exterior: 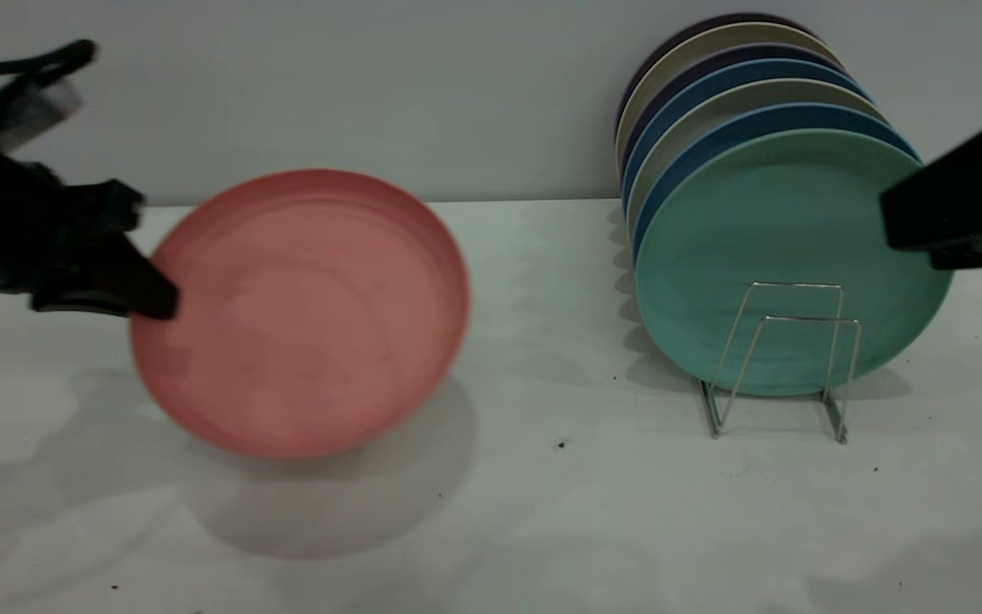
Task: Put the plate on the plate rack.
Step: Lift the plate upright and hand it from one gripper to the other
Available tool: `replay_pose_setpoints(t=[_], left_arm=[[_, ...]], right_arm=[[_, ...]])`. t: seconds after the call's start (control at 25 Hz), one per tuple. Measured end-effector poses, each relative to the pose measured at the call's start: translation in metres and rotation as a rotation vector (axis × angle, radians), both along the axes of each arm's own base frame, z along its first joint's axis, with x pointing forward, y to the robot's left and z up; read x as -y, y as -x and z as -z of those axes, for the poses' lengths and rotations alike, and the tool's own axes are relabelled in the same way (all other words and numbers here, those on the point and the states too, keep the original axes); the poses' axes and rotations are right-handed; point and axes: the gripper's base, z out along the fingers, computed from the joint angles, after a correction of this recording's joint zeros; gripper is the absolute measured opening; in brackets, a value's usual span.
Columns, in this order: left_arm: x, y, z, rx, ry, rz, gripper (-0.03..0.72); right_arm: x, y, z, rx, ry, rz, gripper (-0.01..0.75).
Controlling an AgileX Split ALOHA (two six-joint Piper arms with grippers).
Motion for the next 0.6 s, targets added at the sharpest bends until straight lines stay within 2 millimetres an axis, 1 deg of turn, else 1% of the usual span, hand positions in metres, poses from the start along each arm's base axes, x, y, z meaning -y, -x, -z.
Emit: replay_pose_setpoints(t=[0.12,0.36,0.6], left_arm=[[0.023,0.0,-0.001,0.016,0.018,0.044,0.018],[0.061,0.002,-0.006,0.057,0.074,0.099,0.018],[0.096,0.011,-0.008,0.06,0.113,0.167,0.018]], right_arm=[[-0.001,-0.008,0.009,-0.003,-0.021,-0.007,0.399],[-0.002,-0.021,0.028,-0.013,-0.035,-0.003,0.399],[-0.004,-0.031,0.044,-0.016,-0.067,-0.008,0.399]])
